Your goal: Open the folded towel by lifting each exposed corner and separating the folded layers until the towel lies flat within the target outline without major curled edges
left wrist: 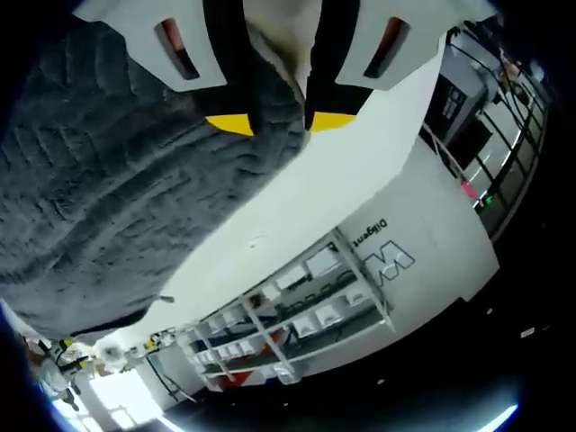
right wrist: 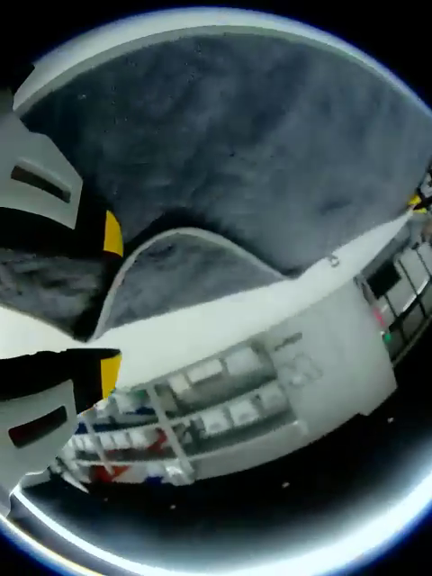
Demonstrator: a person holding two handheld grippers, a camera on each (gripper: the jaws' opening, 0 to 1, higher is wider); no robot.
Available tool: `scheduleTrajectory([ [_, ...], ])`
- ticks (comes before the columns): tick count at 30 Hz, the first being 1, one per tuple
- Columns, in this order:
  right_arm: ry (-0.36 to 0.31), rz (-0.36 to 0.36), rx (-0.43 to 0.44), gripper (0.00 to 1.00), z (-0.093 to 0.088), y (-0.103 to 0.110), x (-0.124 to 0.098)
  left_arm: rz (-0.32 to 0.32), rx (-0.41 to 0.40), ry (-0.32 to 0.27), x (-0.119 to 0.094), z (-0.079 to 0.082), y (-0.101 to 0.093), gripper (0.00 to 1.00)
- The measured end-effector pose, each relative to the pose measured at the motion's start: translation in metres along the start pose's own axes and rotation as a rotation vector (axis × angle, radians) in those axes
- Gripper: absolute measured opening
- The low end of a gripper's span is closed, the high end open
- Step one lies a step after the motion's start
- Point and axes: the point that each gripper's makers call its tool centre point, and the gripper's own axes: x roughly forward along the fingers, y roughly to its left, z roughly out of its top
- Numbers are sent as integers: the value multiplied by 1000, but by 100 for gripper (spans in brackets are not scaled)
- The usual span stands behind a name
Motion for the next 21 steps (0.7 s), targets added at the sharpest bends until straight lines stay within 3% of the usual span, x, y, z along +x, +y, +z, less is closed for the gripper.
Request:
scheduleTrajectory([
  [6, 28, 12, -96, 20, 3, 5, 18, -2, -6, -11, -1, 0, 0, 20],
  [9, 6, 29, -84, 1, 9, 5, 20, -4, -8, -13, -1, 0, -1, 19],
  [11, -13, 9, -61, 0, 13, -1, 20, -3, -4, -13, -1, 0, -1, 18],
  [13, -38, -12, 10, 0, 18, -13, 21, 0, 11, -9, -2, 1, -3, 18],
  [15, -53, -16, 28, 0, 20, -16, 22, 1, 17, -8, -2, 1, -4, 18],
  [16, -95, -31, 112, 0, 26, -25, 23, 5, 29, -7, -3, 2, -4, 18],
  [21, -129, -67, 401, 0, 22, -50, 25, 5, 29, -6, -3, 2, -3, 17],
])
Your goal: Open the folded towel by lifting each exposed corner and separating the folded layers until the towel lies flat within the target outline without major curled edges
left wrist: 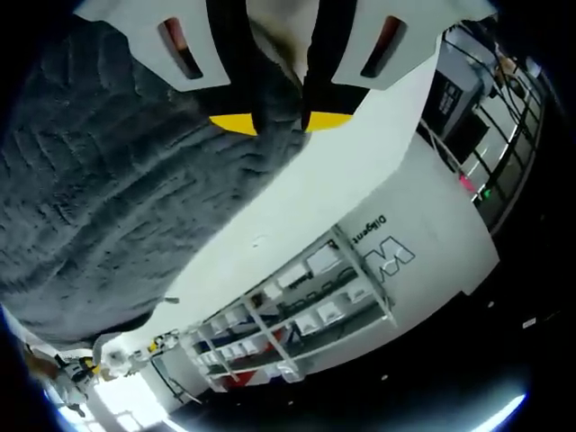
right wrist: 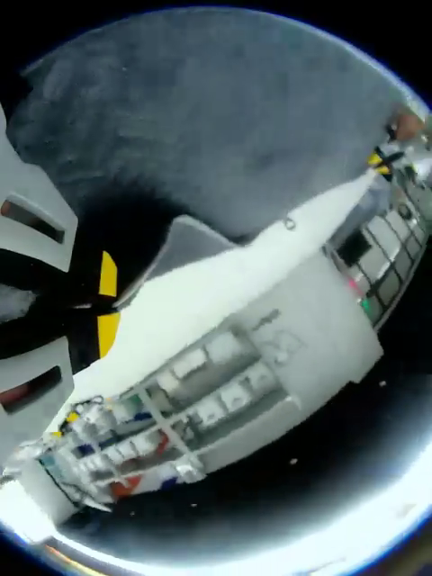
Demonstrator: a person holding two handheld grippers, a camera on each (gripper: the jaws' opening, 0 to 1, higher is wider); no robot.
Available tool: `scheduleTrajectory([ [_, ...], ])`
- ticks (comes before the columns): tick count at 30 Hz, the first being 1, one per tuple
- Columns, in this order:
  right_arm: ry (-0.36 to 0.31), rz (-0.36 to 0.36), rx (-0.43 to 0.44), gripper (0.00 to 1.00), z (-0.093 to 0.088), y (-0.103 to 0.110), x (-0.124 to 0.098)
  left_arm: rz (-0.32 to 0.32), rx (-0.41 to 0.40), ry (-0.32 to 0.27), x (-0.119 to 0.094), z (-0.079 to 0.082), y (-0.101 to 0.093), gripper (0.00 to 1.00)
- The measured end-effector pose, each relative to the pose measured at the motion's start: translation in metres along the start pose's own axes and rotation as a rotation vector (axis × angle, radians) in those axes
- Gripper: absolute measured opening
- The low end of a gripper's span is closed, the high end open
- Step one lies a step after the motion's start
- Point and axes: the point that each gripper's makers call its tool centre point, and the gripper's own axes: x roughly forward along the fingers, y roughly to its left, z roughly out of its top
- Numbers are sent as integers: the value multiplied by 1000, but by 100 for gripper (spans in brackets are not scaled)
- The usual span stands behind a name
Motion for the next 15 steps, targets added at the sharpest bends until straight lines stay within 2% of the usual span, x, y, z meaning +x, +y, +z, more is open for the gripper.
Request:
scheduleTrajectory([
  [2, -20, -38, 99, 0, 3, -13, 2, -1, 0, 0, 0, 0, 0, 17],
  [4, -59, -64, 241, 0, 7, -24, 6, -1, 0, -1, 0, 0, 0, 17],
  [6, -104, -53, 463, 0, 9, -28, 11, -1, 2, -2, 0, 0, 0, 17],
  [7, -123, -47, 545, 0, 10, -32, 13, -2, 3, -3, 0, 0, 0, 17],
  [9, -138, -87, 591, 0, 7, -51, 22, -3, 1, -2, 0, 0, 0, 16],
  [13, -162, -139, 637, 0, 13, -59, 22, -3, 2, -3, 0, 0, 0, 16],
  [15, -186, -169, 728, 0, 12, -69, 27, -5, 0, -5, 0, 0, -1, 16],
])
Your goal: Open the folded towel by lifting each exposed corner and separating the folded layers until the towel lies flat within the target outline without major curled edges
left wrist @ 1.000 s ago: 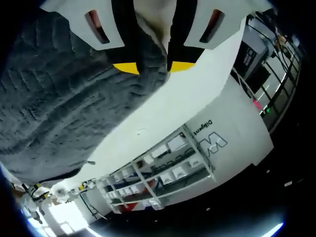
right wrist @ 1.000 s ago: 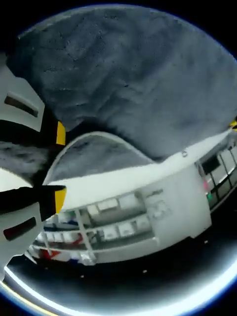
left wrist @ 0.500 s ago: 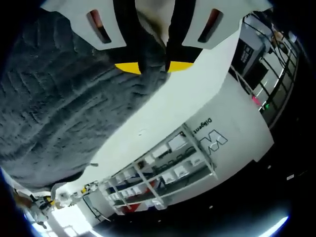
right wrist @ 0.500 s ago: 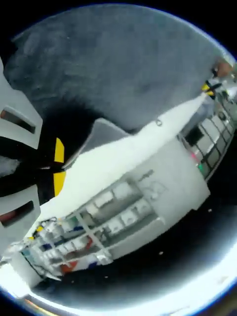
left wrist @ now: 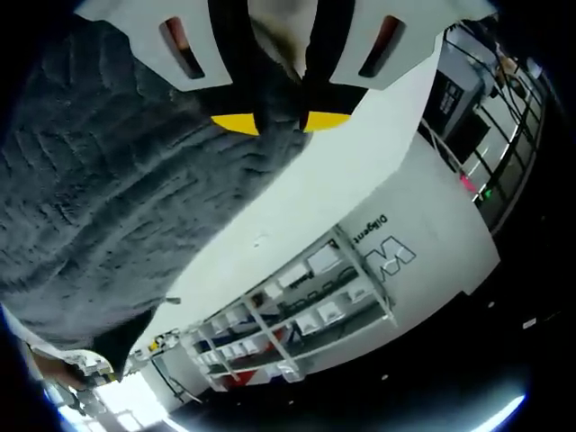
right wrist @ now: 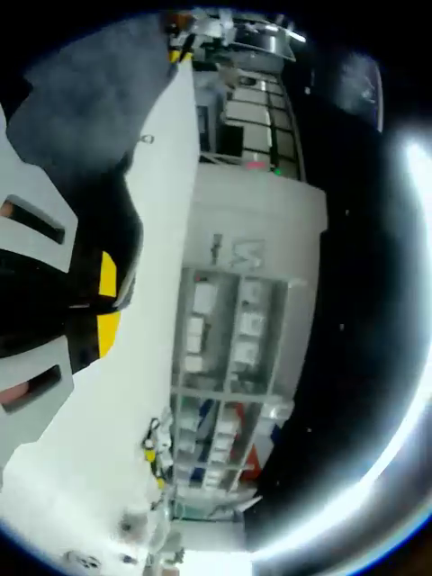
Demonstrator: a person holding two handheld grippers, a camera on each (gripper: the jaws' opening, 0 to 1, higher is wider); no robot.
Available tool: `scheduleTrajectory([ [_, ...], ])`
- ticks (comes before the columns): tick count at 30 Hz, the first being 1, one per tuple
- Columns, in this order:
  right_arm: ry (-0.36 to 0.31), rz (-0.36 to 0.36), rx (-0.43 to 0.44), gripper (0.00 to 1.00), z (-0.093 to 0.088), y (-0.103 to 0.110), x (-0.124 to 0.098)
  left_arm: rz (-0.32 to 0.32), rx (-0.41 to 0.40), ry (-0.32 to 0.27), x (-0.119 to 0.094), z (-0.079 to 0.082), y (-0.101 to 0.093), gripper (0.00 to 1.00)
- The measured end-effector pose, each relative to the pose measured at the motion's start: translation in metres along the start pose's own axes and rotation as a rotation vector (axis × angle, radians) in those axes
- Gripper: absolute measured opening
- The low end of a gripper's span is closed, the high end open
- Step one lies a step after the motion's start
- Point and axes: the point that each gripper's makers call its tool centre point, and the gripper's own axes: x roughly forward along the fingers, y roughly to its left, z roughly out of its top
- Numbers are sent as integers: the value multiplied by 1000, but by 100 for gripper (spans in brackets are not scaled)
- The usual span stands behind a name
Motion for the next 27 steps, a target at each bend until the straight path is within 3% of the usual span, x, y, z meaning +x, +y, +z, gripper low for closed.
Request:
scheduleTrajectory([
  [6, -2, -21, 104, 0, 2, -11, 20, 3, -12, -5, -1, 0, 0, 15],
  [8, -7, -38, 76, 0, 2, 9, 13, 3, -14, -5, 0, 0, 0, 15],
  [12, 32, -75, 90, 0, -10, 11, 23, 1, -14, -7, 0, 0, 0, 15],
  [13, 35, -74, 120, 0, -12, 1, 52, 2, -13, -7, 0, 0, 1, 15],
  [15, 41, -83, 136, 0, -18, -8, 67, 3, -10, -7, 0, 0, 1, 15],
  [21, 82, -134, 96, 0, -45, -36, 85, 7, -10, -10, 1, -1, 1, 15],
  [25, 110, -165, -44, 0, -57, -50, 85, 9, -13, -11, 1, -1, 2, 15],
  [27, 98, -164, -67, 0, -55, -50, 90, 11, -12, -11, 1, -1, 2, 15],
])
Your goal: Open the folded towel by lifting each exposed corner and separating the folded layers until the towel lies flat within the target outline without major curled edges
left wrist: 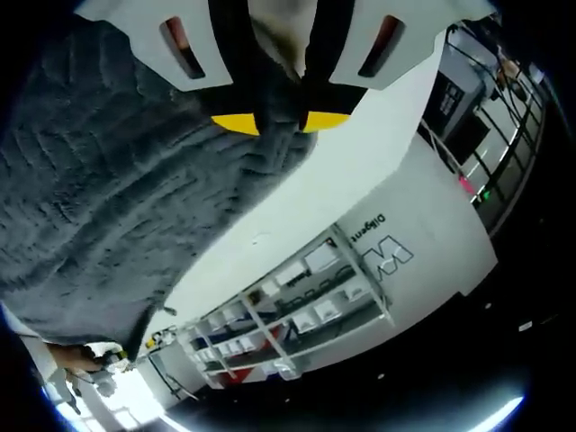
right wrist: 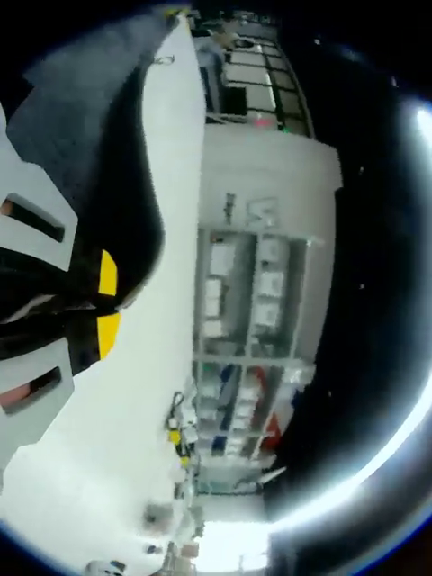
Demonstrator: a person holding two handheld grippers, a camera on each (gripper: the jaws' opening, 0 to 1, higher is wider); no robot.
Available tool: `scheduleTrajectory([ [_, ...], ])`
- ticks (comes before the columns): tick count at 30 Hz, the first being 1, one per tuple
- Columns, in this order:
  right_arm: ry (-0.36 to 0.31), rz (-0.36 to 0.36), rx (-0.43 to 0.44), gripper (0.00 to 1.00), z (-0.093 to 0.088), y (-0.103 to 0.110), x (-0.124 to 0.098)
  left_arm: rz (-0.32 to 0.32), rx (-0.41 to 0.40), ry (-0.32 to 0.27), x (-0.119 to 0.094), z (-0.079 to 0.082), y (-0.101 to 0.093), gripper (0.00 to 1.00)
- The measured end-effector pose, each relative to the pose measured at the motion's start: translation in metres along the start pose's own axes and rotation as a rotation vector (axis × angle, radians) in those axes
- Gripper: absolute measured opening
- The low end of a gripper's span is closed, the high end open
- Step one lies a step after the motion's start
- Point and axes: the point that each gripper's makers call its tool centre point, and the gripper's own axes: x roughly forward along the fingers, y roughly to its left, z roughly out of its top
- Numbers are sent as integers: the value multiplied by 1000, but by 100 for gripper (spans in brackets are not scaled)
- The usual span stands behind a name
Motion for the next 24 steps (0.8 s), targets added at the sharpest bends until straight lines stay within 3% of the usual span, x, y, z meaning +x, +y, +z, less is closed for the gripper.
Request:
scheduleTrajectory([
  [3, -47, -22, -91, 1, 13, 0, 2, 2, 7, 2, 1, 0, 0, 16],
  [7, -18, -36, -142, 7, 7, -1, 0, 7, 30, 2, 0, 1, 0, 16],
  [13, 58, -47, -136, 7, -6, -16, -12, 3, 85, -6, -1, 3, -1, 16],
  [17, 26, -6, -163, 3, 2, -6, -20, 3, 31, -6, -2, 1, 3, 19],
  [20, -15, 48, -167, 8, 7, 4, -15, -2, -21, -6, -2, 0, 5, 21],
  [24, 1, 37, -183, 10, 7, 5, -28, -2, -48, -6, -6, -3, 9, 23],
])
